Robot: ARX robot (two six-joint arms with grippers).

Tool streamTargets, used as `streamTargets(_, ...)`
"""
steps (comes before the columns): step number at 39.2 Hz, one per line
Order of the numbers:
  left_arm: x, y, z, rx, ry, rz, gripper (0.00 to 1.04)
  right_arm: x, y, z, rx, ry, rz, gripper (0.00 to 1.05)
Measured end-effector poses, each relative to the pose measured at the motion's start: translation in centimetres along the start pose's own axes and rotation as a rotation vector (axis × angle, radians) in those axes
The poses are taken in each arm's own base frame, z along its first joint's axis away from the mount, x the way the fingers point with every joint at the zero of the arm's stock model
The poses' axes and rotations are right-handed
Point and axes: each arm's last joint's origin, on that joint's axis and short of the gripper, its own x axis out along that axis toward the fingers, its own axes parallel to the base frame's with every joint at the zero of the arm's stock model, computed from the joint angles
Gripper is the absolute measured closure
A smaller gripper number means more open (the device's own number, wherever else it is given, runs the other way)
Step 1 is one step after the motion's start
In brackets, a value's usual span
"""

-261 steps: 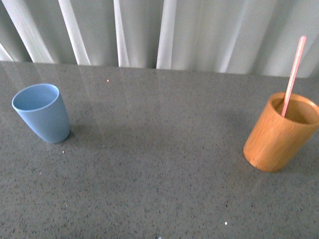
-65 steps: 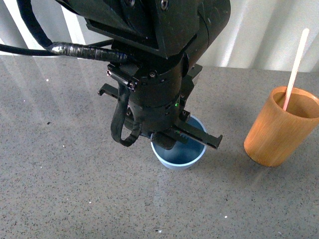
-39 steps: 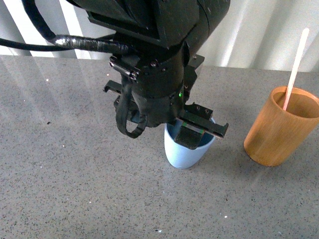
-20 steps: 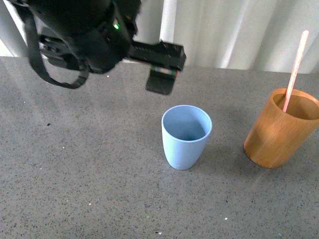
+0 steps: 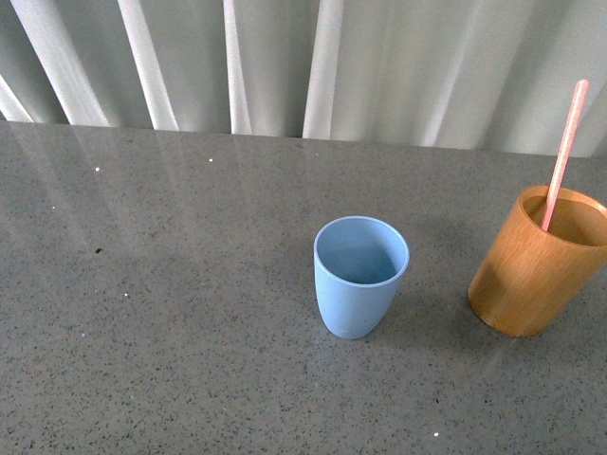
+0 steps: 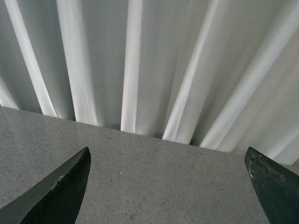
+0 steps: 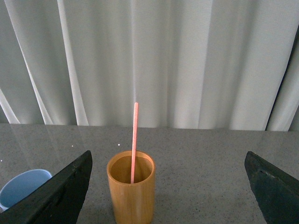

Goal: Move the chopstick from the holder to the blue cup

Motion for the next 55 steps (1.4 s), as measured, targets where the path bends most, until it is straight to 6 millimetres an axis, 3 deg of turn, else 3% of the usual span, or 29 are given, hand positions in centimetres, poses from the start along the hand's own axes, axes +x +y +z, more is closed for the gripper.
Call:
streamTargets(2, 0.0, 0.1, -0.4, 0.016, 0.004, -0.027, 0.1, 0.0, 0.0, 0.0, 0.0, 0.0, 0.0, 0.1)
streamTargets(8, -1.4, 2.1, -1.7, 0.085, -0.034, -0.11, 0.35, 0.0, 0.0, 0.0, 0.0, 0.0, -0.003, 0.1)
streamTargets(14, -3.5, 5.0, -3.8, 0.11, -0.026, -0.089, 0.71, 0.0, 0.0, 0.0, 0.0, 0.0, 0.0, 0.1)
streamTargets(21, -5.1, 6.5, -4.9, 0.114, -0.035, -0.101, 1.01, 0.0, 0.0, 0.0, 0.0, 0.0, -0.003, 0.1)
streamTargets(38, -7.9, 9.4, -6.8, 0.12, -0.031, -0.087, 1.01, 0.0, 0.0, 0.0, 0.0, 0.0, -0.002, 0.1)
streamTargets(55, -9.7, 9.7, -7.3, 0.119, -0.062, -0.092, 1.01, 0.0, 0.0, 0.0, 0.0, 0.0, -0.002, 0.1)
